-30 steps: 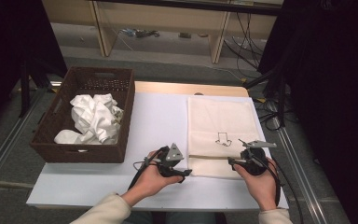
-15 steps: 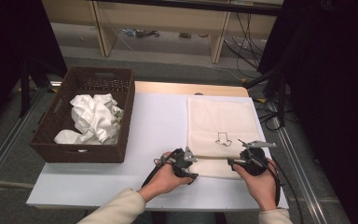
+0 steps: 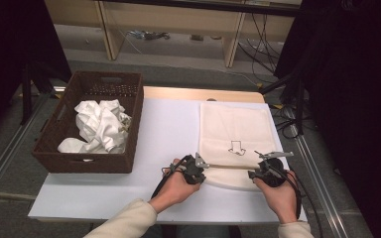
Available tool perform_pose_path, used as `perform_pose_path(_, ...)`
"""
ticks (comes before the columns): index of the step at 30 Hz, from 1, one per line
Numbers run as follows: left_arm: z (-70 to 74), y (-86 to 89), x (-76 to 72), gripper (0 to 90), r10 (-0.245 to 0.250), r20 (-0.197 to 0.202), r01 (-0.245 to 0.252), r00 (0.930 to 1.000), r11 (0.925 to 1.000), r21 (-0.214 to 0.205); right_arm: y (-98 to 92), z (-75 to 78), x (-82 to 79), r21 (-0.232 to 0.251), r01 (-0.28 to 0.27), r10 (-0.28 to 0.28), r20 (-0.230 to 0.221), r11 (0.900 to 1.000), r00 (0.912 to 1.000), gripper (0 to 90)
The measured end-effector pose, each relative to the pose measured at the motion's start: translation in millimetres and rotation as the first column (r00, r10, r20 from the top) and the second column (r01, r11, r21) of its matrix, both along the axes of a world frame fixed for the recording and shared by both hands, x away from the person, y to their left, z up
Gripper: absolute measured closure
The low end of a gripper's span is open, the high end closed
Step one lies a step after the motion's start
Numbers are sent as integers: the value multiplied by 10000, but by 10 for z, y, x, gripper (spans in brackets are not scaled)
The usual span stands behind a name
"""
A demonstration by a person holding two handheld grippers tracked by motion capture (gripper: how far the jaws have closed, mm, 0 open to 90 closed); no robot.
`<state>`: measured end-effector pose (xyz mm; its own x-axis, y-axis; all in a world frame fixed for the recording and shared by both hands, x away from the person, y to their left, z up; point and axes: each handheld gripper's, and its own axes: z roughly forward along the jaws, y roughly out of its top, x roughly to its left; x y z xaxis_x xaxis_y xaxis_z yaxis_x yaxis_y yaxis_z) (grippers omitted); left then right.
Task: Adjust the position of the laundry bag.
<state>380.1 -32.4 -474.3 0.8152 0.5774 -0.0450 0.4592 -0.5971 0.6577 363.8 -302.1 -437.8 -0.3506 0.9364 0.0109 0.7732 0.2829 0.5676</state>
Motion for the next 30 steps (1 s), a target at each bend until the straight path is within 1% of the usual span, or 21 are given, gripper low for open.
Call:
perform_pose_path(2,12,25,-15,854,117,81,-116,9999,9999,-98,-39,-2,7,-19,193,-193,-106,9998,9998,719)
perform_pose_path(3,28,48,-22,854,62,137,-62,9999,10000,-29,-52,-10,12,-5,207,-207,-136,9998,9997,720)
perform_pose_path(4,30,57,-31,854,123,126,-122,9998,9999,-53,-50,-20,8,12,420,-420,-230,9991,9989,730)
perform_pose_path(7,32,85,-54,854,152,160,-152,9998,9999,-5,-79,-34,23,-203,275,-279,-207,9994,9994,730)
perform_pose_path(8,27,123,-68,854,57,249,-58,9997,10000,17,-116,-17,36,-245,369,-375,-233,9990,9990,674)
perform_pose_path(9,27,133,-80,854,109,131,-109,9999,9999,14,-151,4,37,-425,641,-645,-85,9970,9979,668)
perform_pose_path(10,16,143,-92,854,164,83,-163,9998,9998,-69,-198,9,44,-621,636,-630,130,9960,9979,652)
perform_pose_path(11,9,157,-98,854,89,13,-89,10000,9999,-75,-239,39,44,-642,1012,-1009,77,9928,9949,632)
perform_pose_path(13,10,176,-113,854,68,36,-68,10000,10000,24,-301,45,51,-634,1131,-1123,167,9916,9935,621)
perform_pose_path(14,3,199,-130,854,84,-23,-84,10000,10000,47,-376,41,46,-475,1932,-1934,0,9800,9811,584)
perform_pose_path(16,8,228,-152,853,4,25,-4,10000,10000,62,-488,8,84,-515,1631,-1632,13,9853,9866,557)
perform_pose_path(18,6,255,-181,854,88,1,-88,10000,9999,-67,-496,-40,88,-519,2034,-2050,-275,9777,9784,557)
perform_pose_path(20,8,275,-205,853,145,-87,-145,9999,9999,-45,-505,-96,109,-453,1944,-1957,-261,9799,9803,556)
perform_pose_path(21,12,288,-206,853,-48,-10,48,10000,10000,39,-501,-109,115,-510,2004,-2023,-352,9784,9787,556)
perform_pose_path(22,11,292,-216,853,-62,-46,63,10000,10000,31,-497,-126,124,-255,2011,-2024,-624,9792,9773,556)
perform_pose_path(23,11,292,-216,853,-62,-46,63,10000,10000,31,-497,-126,124,-255,2011,-2024,-624,9792,9773,556)
perform_pose_path(24,5,293,-253,853,7,-145,-8,9999,10000,-28,-524,-166,159,-206,1691,-1700,-576,9854,9838,546)
perform_pose_path(25,5,293,-253,853,7,-145,-8,9999,10000,-28,-524,-166,159,-206,1691,-1700,-576,9854,9838,546)
perform_pose_path(26,4,294,-274,853,-56,-212,56,9998,10000,-14,-507,-178,158,-221,1925,-1936,-737,9811,9783,540)
perform_pose_path(29,8,293,-304,854,-166,-210,167,9996,9999,16,-523,-204,176,-203,1787,-1797,-716,9837,9811,541)
perform_pose_path(30,7,294,-329,854,-281,-81,281,9996,9996,50,-496,-217,164,-256,2151,-2165,-761,9762,9733,566)
